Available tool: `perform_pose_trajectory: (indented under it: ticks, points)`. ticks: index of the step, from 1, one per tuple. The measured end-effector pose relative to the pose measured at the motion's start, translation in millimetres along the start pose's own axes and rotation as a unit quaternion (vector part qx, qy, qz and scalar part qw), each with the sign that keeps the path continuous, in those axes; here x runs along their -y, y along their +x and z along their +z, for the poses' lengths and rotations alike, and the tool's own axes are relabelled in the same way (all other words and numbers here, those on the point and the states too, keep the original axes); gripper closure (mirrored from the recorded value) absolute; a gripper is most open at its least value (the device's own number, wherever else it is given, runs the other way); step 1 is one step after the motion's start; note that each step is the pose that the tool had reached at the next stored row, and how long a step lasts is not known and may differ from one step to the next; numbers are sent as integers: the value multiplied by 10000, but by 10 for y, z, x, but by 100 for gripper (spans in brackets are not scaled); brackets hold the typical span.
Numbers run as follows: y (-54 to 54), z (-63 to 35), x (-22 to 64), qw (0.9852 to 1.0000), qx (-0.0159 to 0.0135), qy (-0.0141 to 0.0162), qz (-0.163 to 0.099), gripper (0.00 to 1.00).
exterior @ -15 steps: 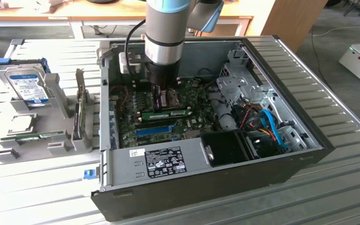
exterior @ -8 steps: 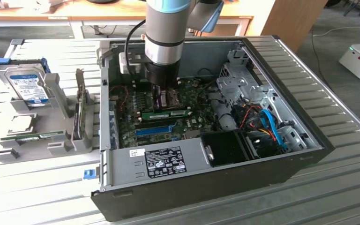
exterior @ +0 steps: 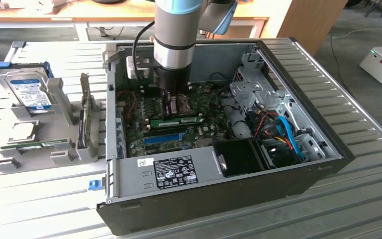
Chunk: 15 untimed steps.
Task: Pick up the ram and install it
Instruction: 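Press down the ram until it locks into place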
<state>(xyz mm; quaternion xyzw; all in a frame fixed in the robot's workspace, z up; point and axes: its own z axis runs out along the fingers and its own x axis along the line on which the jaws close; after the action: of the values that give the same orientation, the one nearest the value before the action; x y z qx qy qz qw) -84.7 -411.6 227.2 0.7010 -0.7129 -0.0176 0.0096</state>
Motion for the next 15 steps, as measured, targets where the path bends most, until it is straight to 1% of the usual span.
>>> perform_pose_trajectory:
  ticks: [15]
  points:
    - [0,15,1,10000,0,0,0,89]
